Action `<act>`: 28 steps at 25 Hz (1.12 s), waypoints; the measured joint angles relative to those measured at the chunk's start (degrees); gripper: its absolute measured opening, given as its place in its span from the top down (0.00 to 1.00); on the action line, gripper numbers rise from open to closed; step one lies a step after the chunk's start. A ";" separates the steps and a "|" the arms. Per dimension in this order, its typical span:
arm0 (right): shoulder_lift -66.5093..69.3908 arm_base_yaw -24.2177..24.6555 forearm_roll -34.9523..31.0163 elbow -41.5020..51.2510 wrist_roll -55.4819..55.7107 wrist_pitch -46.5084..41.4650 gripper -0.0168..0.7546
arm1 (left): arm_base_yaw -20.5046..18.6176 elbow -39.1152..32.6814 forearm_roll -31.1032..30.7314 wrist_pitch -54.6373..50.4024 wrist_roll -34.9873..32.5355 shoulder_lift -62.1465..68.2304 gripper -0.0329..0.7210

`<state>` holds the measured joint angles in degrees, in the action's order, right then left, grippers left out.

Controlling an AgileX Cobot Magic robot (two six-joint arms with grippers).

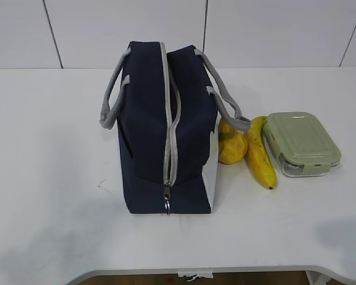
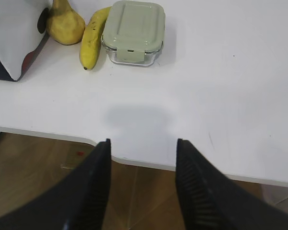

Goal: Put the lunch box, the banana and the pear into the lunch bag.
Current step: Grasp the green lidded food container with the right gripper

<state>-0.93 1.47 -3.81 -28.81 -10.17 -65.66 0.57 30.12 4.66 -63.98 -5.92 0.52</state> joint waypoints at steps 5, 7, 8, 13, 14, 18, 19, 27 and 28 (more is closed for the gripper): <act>0.00 0.00 0.00 0.00 0.00 0.00 0.52 | 0.00 0.00 0.00 0.00 0.00 0.00 0.55; 0.00 0.00 0.00 0.00 0.00 0.00 0.52 | 0.00 0.00 0.00 0.00 0.00 0.00 0.55; 0.00 0.00 0.00 0.00 0.00 0.00 0.52 | 0.00 0.00 0.00 0.00 0.00 0.00 0.55; 0.00 0.00 -0.09 0.00 0.00 0.00 0.52 | 0.00 0.00 0.00 0.00 0.00 0.00 0.55; 0.00 0.00 -0.09 0.00 0.00 0.00 0.52 | 0.00 0.00 0.00 0.00 0.00 0.00 0.55; 0.00 0.00 -0.09 -1.05 0.11 0.00 0.52 | 0.00 0.00 0.00 0.00 0.00 0.00 0.55; 0.64 0.00 -0.09 -1.70 0.57 0.00 0.52 | 0.00 0.00 0.00 0.00 0.00 0.00 0.55; 16.68 0.00 -0.13 -10.69 3.27 0.10 0.52 | 0.00 0.00 0.00 0.00 0.00 0.00 0.55; 19.16 0.00 -0.13 -11.58 3.78 0.10 0.52 | 0.00 0.00 0.00 0.00 0.00 0.00 0.55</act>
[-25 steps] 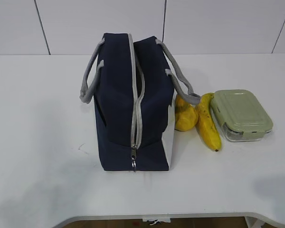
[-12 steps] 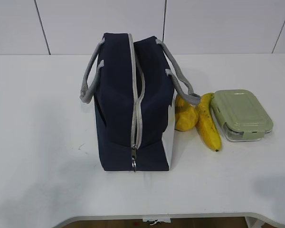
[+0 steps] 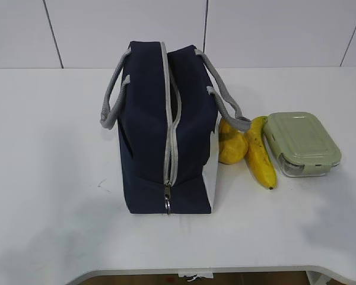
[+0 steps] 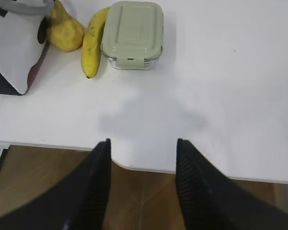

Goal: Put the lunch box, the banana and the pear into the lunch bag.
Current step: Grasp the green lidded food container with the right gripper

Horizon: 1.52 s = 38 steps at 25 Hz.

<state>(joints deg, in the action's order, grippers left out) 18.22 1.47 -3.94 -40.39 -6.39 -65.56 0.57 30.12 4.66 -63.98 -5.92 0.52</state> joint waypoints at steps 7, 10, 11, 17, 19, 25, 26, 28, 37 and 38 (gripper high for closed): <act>14.94 0.00 0.00 -2.75 2.48 0.70 0.52 | 0.00 0.00 0.00 0.00 0.00 0.00 0.55; 21.25 0.00 -0.57 -4.41 3.38 2.23 0.52 | 0.00 0.00 0.28 0.00 0.00 0.00 0.55; 22.93 0.00 -0.96 -5.04 3.48 2.67 0.52 | 0.00 0.00 0.41 0.00 0.00 0.00 0.55; 35.15 0.00 -1.96 -11.23 3.03 3.75 0.52 | 0.00 0.00 0.62 0.00 0.00 0.00 0.55; 39.60 0.34 -4.02 -14.14 0.77 4.01 0.52 | 0.00 0.00 0.62 0.00 0.00 0.00 0.55; 52.04 8.59 -19.48 -21.50 -13.52 0.52 0.52 | 0.00 0.00 0.62 0.00 0.00 0.00 0.55; 53.66 10.44 -22.26 -22.28 -16.13 -0.72 0.52 | 0.00 0.00 0.62 0.00 0.00 0.00 0.55; 56.74 13.90 -27.65 -23.54 -21.37 -2.92 0.52 | 0.00 0.00 0.62 0.00 0.00 0.00 0.55; 71.08 26.49 -41.71 -26.14 -38.93 -4.11 0.52 | 0.00 0.00 0.62 0.03 0.00 0.00 0.55; 72.51 27.28 -41.96 -26.14 -39.74 -4.11 0.52 | 0.00 0.00 0.62 0.03 0.00 0.00 0.55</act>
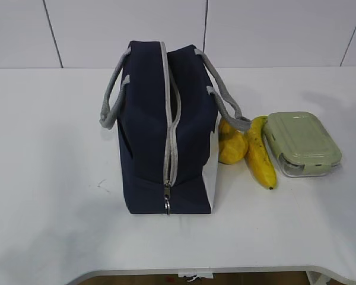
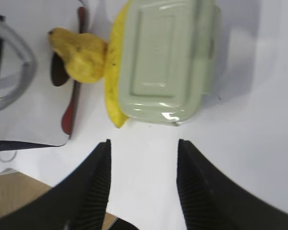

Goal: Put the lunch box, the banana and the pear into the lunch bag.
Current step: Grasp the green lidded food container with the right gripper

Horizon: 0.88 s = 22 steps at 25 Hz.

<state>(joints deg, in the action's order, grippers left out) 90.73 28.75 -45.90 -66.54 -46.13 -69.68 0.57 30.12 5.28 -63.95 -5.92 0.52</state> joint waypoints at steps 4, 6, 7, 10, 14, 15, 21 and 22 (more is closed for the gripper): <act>6.03 1.59 0.01 0.00 -1.15 0.47 0.52 | 0.00 0.00 0.00 0.00 0.00 0.00 0.55; 7.75 1.59 0.01 0.00 -1.26 0.45 0.52 | 0.00 0.00 0.00 0.00 0.00 0.00 0.55; 8.28 1.59 0.01 0.00 -1.26 0.45 0.52 | 0.00 0.00 0.00 0.00 0.00 0.00 0.55; 8.89 1.62 -0.12 0.00 -1.26 0.48 0.52 | 0.00 0.00 0.00 0.00 0.00 0.00 0.55; 9.00 1.62 -0.79 -0.11 -0.88 0.73 0.36 | 0.00 0.00 0.00 0.00 0.00 0.00 0.55; 9.12 1.62 -1.02 -0.11 -0.84 1.22 0.30 | 0.00 0.00 0.00 0.00 0.00 0.00 0.55; 13.14 1.62 -3.79 -2.81 -1.65 1.96 0.17 | 0.00 0.00 0.00 0.00 0.00 0.00 0.55; 14.07 1.62 -4.37 -3.60 -2.13 1.96 0.17 | 0.00 0.00 0.00 0.00 0.00 0.00 0.55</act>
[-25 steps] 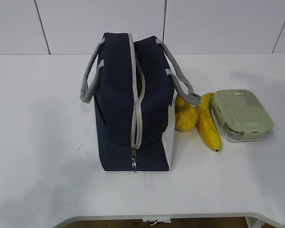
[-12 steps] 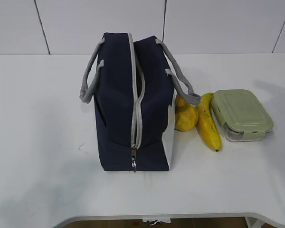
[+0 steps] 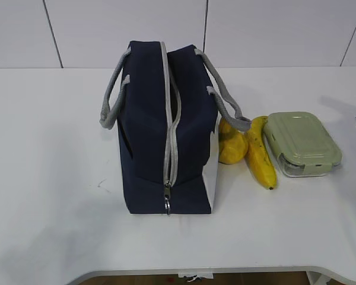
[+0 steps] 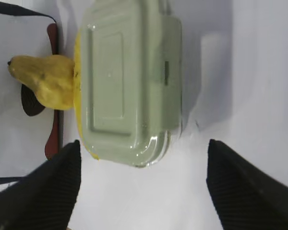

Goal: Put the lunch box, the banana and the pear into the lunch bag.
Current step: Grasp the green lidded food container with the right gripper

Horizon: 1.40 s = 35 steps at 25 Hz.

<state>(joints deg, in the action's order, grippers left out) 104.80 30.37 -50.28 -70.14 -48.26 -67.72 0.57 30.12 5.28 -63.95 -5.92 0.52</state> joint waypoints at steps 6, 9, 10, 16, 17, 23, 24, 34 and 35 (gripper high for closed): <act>7.44 0.00 -4.46 -4.72 -4.05 -0.13 0.17 | 0.00 0.00 0.00 0.00 0.00 0.00 0.55; 10.59 0.00 -5.87 -6.75 -5.38 -0.13 0.17 | 0.00 0.00 0.00 0.00 0.00 0.00 0.55; 11.60 0.00 -6.43 -7.22 -5.89 -0.13 0.17 | 0.00 0.00 0.00 0.00 0.00 0.00 0.55; 15.46 -1.32 -8.36 -8.20 -8.48 -0.13 0.18 | 0.00 0.00 0.00 0.00 0.00 0.00 0.55; 15.86 -1.48 -8.60 -8.20 -8.90 -0.13 0.18 | 0.00 0.00 0.00 0.00 0.00 0.00 0.55; 16.68 -1.68 -11.46 -8.20 -11.22 -0.02 0.19 | 0.00 0.00 0.00 0.00 0.00 0.00 0.55; 16.68 -1.68 -11.54 -8.20 -11.23 -0.02 0.19 | 0.00 0.00 0.00 0.00 0.00 0.00 0.55; 18.53 -4.35 -12.60 -8.20 -12.06 0.06 0.20 | 0.00 0.00 0.00 0.00 0.00 0.00 0.55; 18.95 -4.78 -12.70 -8.20 -12.06 0.06 0.20 | 0.00 0.00 0.00 0.09 0.00 0.00 0.55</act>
<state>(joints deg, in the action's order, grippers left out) 123.75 25.58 -62.97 -78.34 -60.32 -67.66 0.57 30.12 5.28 -63.85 -5.92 0.52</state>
